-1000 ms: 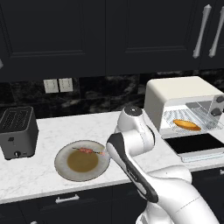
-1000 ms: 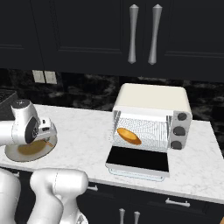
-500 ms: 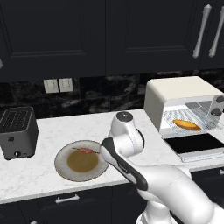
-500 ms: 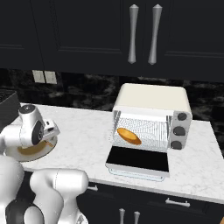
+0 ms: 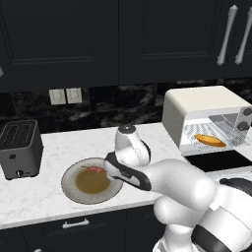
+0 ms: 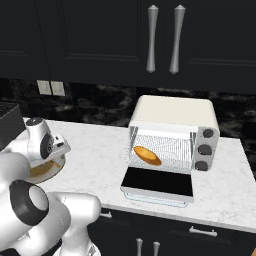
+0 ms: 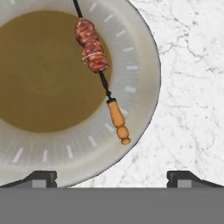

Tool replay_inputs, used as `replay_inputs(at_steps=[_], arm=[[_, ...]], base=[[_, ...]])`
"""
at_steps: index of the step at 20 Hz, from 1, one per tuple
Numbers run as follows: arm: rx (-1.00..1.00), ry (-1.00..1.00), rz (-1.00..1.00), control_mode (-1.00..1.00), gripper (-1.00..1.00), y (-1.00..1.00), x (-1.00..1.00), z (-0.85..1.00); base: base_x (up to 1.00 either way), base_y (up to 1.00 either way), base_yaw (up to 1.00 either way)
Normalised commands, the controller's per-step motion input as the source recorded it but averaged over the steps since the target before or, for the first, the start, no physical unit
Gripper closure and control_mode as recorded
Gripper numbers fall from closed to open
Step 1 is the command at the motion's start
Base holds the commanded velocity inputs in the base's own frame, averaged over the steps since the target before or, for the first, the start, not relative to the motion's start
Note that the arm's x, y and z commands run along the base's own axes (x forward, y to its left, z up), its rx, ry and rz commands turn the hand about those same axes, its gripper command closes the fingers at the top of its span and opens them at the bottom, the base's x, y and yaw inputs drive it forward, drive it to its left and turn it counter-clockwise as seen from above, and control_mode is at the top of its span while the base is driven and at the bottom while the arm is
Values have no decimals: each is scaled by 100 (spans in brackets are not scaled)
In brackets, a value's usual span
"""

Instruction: Pick up the kebab skewer and baguette bread, and place them inside the toaster oven. Close the toaster oven door and start by setting the timer.

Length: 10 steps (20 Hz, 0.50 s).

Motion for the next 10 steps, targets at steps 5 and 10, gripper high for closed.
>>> replay_inputs(at_steps=[5, 10], arm=[[0, 4, 0, -100, -100, 23, 21, -26], [-1, 0, 1, -100, -100, 6, 14, -30]], base=[[0, 0, 0], [0, 0, 0]])
